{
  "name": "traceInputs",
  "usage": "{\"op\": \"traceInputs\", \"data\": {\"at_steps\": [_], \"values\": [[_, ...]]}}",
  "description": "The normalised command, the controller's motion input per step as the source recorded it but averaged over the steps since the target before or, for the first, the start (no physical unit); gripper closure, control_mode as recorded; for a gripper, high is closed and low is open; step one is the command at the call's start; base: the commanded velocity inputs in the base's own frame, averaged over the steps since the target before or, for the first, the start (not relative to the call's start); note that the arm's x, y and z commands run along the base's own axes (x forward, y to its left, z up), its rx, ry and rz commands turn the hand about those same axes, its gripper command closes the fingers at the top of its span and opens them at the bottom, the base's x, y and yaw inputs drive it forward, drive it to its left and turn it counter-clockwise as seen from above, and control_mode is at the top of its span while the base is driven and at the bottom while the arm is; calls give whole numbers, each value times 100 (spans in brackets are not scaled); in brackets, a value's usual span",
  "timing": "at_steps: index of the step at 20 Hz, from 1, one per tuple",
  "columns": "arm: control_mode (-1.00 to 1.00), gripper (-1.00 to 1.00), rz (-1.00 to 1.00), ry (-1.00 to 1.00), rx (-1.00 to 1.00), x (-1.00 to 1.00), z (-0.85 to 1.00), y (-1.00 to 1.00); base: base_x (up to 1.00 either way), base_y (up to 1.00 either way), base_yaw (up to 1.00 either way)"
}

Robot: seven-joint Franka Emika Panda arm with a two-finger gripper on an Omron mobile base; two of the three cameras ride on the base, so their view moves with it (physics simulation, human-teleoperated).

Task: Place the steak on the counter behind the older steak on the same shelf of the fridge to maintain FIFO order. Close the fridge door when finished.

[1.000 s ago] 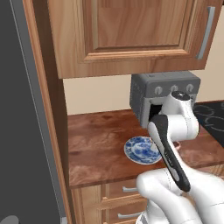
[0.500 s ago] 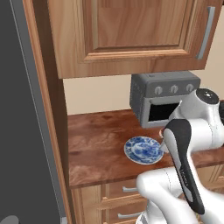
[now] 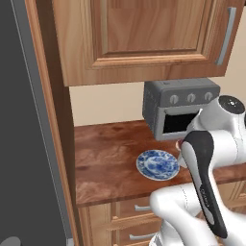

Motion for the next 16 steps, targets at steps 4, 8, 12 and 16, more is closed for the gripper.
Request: {"op": "traceInputs", "data": {"at_steps": [4,8,12,16], "values": [[100,100,0,-6,0,-39,-5,-3,-25,-4,0],[100,100,0,0,0,0,0,0,-100,-9,-4],[100,100,0,0,0,0,0,0,-100,0,-3],[100,100,0,0,0,0,0,0,-100,0,-2]]}}
